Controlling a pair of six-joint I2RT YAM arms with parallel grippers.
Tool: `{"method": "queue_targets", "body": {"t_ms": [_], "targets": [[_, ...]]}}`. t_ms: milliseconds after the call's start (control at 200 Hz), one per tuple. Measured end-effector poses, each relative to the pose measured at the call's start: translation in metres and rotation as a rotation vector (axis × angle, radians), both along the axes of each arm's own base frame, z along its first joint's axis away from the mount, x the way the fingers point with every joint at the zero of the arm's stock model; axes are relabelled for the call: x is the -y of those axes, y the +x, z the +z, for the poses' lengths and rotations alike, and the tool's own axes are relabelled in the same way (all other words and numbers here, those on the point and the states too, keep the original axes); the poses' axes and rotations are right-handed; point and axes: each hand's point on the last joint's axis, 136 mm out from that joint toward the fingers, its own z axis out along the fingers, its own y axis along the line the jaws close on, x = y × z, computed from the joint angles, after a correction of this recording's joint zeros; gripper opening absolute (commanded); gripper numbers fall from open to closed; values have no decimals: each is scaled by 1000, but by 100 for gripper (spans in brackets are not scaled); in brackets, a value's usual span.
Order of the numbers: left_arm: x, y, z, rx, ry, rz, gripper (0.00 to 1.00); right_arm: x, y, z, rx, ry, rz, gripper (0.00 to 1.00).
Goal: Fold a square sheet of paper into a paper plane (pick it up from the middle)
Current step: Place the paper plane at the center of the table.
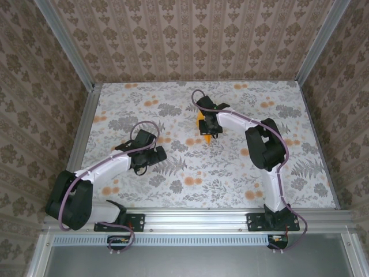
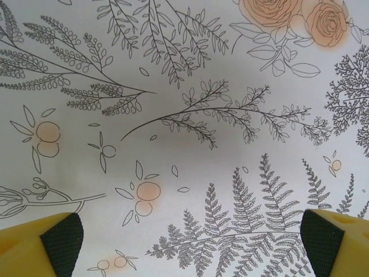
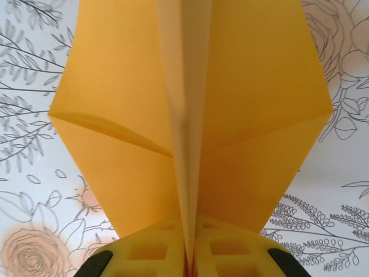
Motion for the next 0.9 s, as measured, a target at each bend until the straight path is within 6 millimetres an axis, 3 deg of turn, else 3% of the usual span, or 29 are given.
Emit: {"method": "queue_targets", "body": {"t_ms": [240, 485, 585, 725, 900], "targets": [[0, 1, 1, 0, 1, 0, 100, 4, -5, -6, -37, -25, 4, 24], [-3, 8, 11, 12, 1, 9, 100, 4, -5, 8, -26, -22, 6, 36], [-5, 14, 18, 24, 4, 10, 100, 4, -5, 32, 12, -6, 5, 41], [-9, 27, 32, 59, 7, 20, 100, 7, -3, 87, 120, 32, -2, 54], [-32, 41, 45, 88, 31, 64, 100, 27, -9, 151, 289, 57, -42, 72]]}}
